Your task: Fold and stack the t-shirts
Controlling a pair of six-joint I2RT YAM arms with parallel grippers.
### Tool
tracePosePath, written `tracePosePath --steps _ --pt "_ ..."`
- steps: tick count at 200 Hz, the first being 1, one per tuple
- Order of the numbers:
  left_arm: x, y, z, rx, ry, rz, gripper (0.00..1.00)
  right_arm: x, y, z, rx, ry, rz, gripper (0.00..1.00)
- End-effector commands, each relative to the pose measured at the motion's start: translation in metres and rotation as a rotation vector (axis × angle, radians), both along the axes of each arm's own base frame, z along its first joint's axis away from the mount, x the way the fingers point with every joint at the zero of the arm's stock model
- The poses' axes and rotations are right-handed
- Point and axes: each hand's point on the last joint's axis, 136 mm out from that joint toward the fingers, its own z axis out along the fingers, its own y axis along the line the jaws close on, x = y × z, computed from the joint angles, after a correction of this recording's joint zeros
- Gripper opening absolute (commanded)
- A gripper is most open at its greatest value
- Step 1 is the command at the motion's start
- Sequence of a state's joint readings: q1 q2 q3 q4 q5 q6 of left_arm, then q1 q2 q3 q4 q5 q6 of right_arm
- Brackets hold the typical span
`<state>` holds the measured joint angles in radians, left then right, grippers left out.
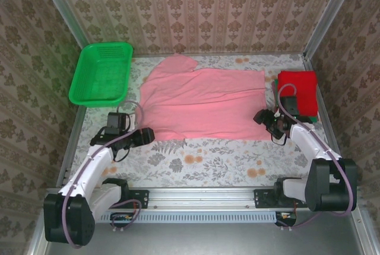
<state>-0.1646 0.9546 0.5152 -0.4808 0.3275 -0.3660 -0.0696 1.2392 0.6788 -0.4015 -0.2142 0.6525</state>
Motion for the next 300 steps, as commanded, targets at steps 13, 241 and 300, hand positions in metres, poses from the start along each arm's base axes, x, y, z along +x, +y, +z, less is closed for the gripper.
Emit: tracePosePath --steps 13,241,300 --pt "0.009 -0.004 -0.003 -0.052 -0.013 0.008 0.74 0.008 0.000 -0.001 0.022 0.014 -0.017 0.76" --pt "-0.001 -0.005 -0.018 -0.084 0.097 0.005 0.18 0.018 0.005 -0.003 0.066 0.015 -0.030 0.76" --pt "-0.004 -0.001 -0.014 -0.072 0.097 0.025 0.02 0.011 -0.004 -0.006 0.035 0.046 -0.081 0.76"
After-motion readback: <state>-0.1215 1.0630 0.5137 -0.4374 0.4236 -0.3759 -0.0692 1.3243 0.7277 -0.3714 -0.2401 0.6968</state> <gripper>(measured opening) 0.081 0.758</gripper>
